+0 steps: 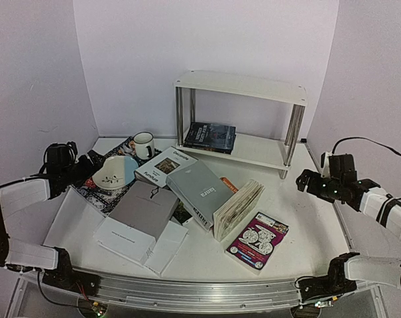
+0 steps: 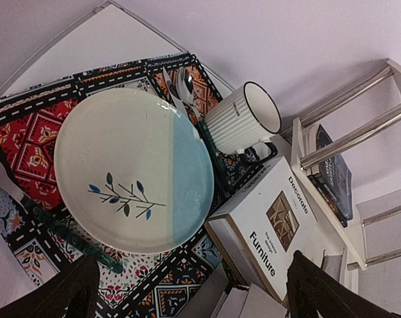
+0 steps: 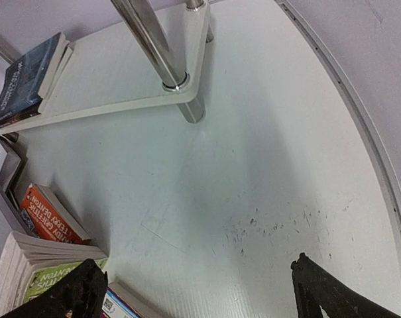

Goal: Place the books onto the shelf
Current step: Adjust the book pile.

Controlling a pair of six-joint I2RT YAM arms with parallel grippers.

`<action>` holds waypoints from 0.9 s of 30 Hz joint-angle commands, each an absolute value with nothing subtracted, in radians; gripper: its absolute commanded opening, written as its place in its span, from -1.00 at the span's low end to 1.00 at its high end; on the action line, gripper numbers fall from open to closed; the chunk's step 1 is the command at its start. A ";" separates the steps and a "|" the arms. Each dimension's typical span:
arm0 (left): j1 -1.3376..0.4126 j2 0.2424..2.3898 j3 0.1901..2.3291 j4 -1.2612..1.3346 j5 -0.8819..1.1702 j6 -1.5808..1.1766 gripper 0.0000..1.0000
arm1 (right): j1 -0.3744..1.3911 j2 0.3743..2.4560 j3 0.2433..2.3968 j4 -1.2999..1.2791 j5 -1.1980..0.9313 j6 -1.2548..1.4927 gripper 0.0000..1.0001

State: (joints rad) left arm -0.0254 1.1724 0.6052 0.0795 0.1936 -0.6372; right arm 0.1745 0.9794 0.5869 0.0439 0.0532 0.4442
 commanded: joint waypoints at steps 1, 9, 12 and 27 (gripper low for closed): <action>-0.026 1.112 0.618 0.047 0.229 -0.619 1.00 | 0.174 0.971 0.632 -0.034 0.078 0.416 0.97; -0.026 1.041 0.638 -0.045 0.172 -0.561 0.99 | 0.174 0.998 0.660 -0.039 0.100 0.438 0.97; -0.026 1.029 0.631 -0.027 0.229 -0.540 0.99 | 0.175 1.036 0.679 -0.041 0.072 0.447 0.97; -0.168 1.283 0.755 0.124 0.494 -0.496 0.99 | 0.495 1.292 1.007 -0.147 0.100 0.585 0.94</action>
State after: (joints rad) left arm -0.0726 1.2465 0.6657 0.0355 0.4616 -0.5246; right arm 0.3638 1.2155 0.8764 -0.0883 0.0290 0.5215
